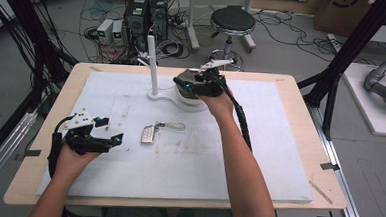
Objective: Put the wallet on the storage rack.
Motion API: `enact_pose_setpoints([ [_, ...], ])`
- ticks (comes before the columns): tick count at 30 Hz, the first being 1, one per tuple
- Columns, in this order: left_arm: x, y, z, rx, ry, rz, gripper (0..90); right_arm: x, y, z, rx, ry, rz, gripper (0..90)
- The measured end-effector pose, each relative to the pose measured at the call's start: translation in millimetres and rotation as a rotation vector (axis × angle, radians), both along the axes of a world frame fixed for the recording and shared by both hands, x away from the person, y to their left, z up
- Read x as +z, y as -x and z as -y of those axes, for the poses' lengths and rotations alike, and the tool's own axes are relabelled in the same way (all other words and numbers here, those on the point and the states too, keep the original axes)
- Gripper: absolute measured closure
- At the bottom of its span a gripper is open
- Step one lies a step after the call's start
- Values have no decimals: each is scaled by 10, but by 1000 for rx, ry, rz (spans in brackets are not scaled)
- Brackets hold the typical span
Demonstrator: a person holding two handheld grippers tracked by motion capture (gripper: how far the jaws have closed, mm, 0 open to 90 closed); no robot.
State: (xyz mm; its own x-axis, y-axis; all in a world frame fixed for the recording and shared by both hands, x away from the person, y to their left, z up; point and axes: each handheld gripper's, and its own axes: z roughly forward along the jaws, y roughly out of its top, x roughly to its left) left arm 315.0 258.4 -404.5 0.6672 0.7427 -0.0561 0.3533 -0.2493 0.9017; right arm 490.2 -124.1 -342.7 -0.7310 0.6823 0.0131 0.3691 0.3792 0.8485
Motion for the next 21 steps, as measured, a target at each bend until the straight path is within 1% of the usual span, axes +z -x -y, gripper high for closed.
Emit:
enact_pose_setpoints([
  [1, 8, 0, 6, -3, -1, 3, 165, 7, 49, 36, -15, -5, 35, 452],
  [2, 8, 0, 6, -3, -1, 3, 165, 7, 49, 36, -15, -5, 35, 452],
  [3, 12, -2, 16, -6, -2, 4, 164, 44, 103, 110, -25, 4, 22, 392],
  [4, 12, -2, 16, -6, -2, 4, 164, 44, 103, 110, -25, 4, 22, 392],
  [5, 13, -4, 20, -7, -2, 4, 164, 65, 125, 151, -25, 1, 5, 379],
  [6, 17, -7, 28, -10, -6, 5, 164, 120, 201, 234, -28, 4, 7, 363],
  [7, 19, -7, 37, -10, -6, 6, 164, 120, 201, 234, -28, 4, 7, 363],
  [8, 24, -7, 43, -15, -6, 7, 164, 141, 260, 281, -31, -11, 38, 363],
  [9, 28, -7, 51, -17, -6, 9, 165, 154, 333, 334, -34, -24, 83, 363],
  [10, 33, -4, 59, -21, -5, 12, 164, 176, 385, 381, -36, -22, 86, 357],
  [11, 37, 0, 66, -23, -6, 16, 164, 212, 458, 481, -31, -27, 57, 332],
  [12, 42, 1, 74, -26, -5, 18, 164, 221, 520, 535, -36, -39, 81, 334],
  [13, 45, 4, 83, -25, -5, 18, 164, 224, 589, 593, -37, -53, 106, 335],
  [14, 49, 7, 89, -28, -5, 20, 164, 224, 589, 593, -37, -53, 106, 335],
  [15, 54, 9, 94, -30, -7, 21, 164, 226, 703, 697, -38, -53, 107, 326],
  [16, 55, 11, 102, -30, -5, 21, 164, 226, 703, 697, -38, -53, 107, 326],
  [17, 53, 9, 114, -30, -7, 21, 164, 206, 824, 808, -40, -64, 120, 324],
  [18, 53, 9, 114, -30, -7, 21, 164, 206, 824, 808, -40, -64, 120, 324],
  [19, 53, 5, 125, -35, -8, 21, 164, 178, 945, 914, -75, -63, 136, 297],
  [20, 53, 5, 125, -35, -8, 21, 164, 178, 945, 914, -75, -63, 136, 297],
  [21, 56, 8, 134, -39, 0, 26, 164, 127, 1058, 1019, -86, -88, 145, 295],
])
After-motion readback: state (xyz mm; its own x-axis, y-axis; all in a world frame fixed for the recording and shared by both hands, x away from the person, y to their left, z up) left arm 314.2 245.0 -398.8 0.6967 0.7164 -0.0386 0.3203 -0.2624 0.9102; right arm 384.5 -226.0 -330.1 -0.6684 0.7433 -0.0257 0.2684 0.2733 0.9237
